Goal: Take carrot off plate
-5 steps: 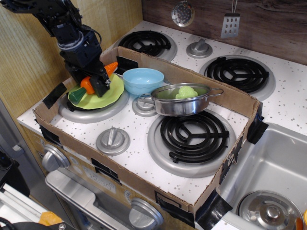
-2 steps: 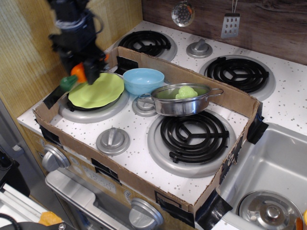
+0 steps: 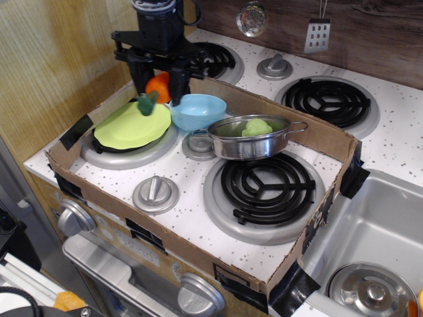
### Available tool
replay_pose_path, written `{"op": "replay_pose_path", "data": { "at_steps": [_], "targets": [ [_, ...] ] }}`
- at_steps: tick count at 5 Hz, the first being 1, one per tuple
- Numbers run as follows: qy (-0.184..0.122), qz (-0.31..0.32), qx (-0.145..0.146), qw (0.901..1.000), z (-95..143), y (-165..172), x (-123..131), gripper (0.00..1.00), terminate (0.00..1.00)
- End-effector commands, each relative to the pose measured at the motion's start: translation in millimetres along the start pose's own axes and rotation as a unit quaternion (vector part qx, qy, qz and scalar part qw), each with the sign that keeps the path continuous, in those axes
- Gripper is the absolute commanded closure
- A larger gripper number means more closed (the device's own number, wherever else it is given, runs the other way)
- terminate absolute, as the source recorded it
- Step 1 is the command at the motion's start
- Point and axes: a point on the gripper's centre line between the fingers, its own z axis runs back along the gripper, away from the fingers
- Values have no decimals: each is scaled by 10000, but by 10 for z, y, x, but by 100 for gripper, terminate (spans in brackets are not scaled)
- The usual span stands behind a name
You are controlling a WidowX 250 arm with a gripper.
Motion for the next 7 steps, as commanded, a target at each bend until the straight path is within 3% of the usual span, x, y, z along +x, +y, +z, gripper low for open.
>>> {"op": "replay_pose_path", "data": {
  "at_steps": [1,2,3,4,5,7],
  "targets": [
    [-517,-222,148,9983,241,-643,-126,100,0],
    [-717,-667,109,9951,266,-877,-249,100,0],
    [-498,-1170,-201,9917,275,-1071,-283,100,0],
    [-705,-1634,-197,9838,231,-1247,-277,100,0],
    [-718,-1794,-348,9805,105,-1413,-270,100,0],
    [-661,-1606,-793,9816,-271,-1438,-216,100,0]
  ]
}}
